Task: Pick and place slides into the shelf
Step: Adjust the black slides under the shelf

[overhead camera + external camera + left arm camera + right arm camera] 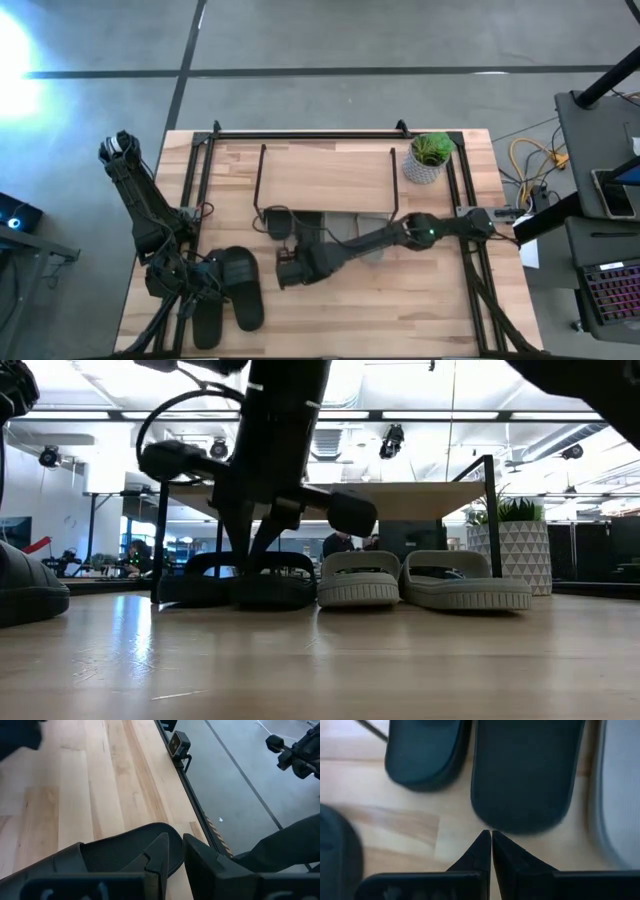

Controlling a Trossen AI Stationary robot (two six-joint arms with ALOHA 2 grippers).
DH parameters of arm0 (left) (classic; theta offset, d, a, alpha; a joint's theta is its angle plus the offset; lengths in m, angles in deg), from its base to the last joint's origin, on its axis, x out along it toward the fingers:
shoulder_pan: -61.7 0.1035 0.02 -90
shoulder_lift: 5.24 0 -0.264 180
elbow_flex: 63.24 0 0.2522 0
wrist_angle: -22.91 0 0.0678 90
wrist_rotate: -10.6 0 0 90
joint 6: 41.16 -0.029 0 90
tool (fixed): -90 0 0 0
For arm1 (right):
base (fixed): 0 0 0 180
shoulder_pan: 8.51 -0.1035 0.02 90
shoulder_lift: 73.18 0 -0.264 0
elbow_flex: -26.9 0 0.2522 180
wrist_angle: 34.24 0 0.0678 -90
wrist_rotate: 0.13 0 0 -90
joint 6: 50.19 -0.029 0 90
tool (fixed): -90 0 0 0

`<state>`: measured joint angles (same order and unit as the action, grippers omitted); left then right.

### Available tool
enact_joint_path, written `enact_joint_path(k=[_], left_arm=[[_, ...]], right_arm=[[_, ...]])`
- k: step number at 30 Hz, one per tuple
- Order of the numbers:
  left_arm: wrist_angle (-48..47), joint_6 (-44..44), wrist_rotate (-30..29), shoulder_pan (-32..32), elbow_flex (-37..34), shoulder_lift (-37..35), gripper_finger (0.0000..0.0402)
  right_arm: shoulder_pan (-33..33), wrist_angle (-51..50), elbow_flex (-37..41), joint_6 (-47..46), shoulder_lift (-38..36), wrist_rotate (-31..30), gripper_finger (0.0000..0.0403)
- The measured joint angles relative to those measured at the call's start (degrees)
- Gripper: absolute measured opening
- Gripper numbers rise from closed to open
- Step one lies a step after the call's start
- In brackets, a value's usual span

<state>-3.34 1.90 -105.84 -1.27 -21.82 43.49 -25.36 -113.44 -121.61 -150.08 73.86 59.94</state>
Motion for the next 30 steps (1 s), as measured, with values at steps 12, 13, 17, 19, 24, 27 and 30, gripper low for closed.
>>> enact_joint_path(k=[12,13,17,19,24,27,30], left_arm=[[0.0,0.0,0.0,0.0,0.0,0.0,0.0042],[0.0,0.0,0.0,0.0,0.0,0.0,0.0042],[0.0,0.0,0.0,0.0,0.0,0.0,0.0042],[0.0,0.0,0.0,0.0,0.0,0.0,0.0042],[0.0,0.1,0.0,0.0,0.0,0.0,0.0042],[0.0,0.3,0.0,0.0,0.0,0.0,0.0042],[0.0,1.3,0.2,0.0,0.0,0.0,0.0042]], right_arm=[[2.1,-0.1,2.8,3.1,0.0,-0.2,0.0008],[2.1,0.1,3.2,2.5,0.0,-0.4,0.0008],[2.2,1.6,3.8,2.5,0.0,-1.6,0.0008],[2.4,1.9,3.9,2.9,0.0,-2.3,0.0008],[3.2,0.4,4.0,3.0,0.1,-4.7,0.0008],[3.5,-1.0,4.0,2.0,0.1,-7.3,0.0008],[4.0,-1.6,4.0,1.1,0.1,-7.8,0.0008]])
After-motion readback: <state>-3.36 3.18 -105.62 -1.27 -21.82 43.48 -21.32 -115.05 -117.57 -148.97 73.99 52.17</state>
